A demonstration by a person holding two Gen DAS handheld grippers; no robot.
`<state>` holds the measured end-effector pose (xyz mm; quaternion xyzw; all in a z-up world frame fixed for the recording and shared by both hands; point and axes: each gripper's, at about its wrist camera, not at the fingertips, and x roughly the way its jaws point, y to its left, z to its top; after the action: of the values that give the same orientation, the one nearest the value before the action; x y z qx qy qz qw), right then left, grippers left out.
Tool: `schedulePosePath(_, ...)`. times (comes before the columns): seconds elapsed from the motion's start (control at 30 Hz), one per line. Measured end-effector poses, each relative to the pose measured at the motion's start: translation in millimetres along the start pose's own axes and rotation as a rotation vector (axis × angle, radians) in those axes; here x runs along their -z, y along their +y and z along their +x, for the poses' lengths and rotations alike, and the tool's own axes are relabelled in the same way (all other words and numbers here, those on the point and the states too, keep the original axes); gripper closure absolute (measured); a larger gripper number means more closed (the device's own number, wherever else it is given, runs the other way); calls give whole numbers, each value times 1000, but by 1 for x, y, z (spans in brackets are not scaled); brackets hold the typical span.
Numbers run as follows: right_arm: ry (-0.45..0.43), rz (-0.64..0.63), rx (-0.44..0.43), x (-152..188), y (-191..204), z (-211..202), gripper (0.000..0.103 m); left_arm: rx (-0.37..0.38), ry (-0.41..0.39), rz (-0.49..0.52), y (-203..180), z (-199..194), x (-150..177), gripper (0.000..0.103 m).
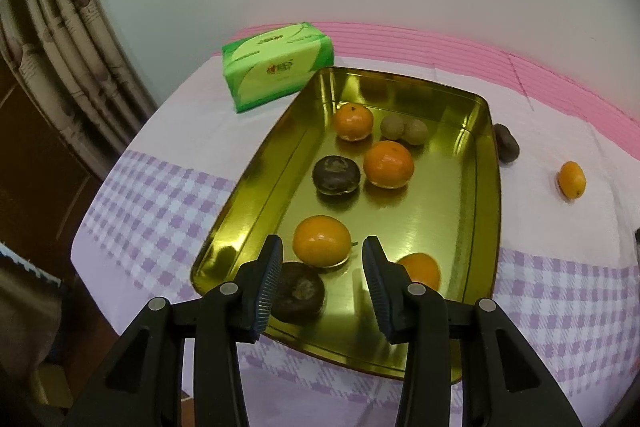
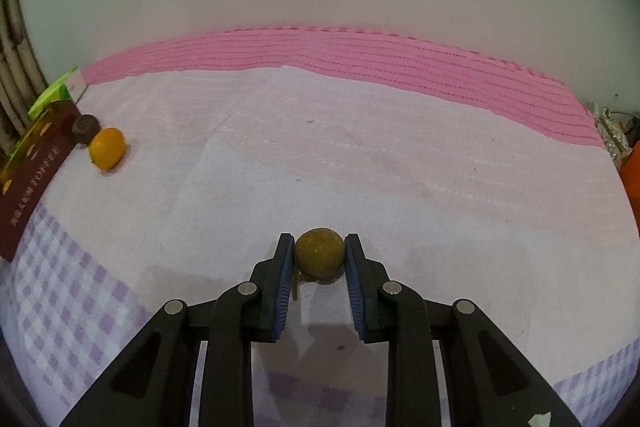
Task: Organize fruits
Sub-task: 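Lower the orange into the tray and open the left gripper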
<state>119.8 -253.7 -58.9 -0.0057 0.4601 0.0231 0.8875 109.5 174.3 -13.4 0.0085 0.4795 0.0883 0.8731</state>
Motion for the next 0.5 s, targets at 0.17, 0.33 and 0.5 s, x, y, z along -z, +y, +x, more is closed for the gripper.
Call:
schedulePosePath(0.17, -26, -10, -64, 1, 25, -18, 80, -22, 12, -38, 9, 2, -2, 60)
schedulePosePath(0.33, -59, -72, -172, -7, 72, -37, 80, -36, 14, -78, 19, 1, -2, 60)
schedulePosePath(0.5, -92, -176, -275, -27, 129, -53, 80, -43, 9, -81, 21, -2, -2, 60)
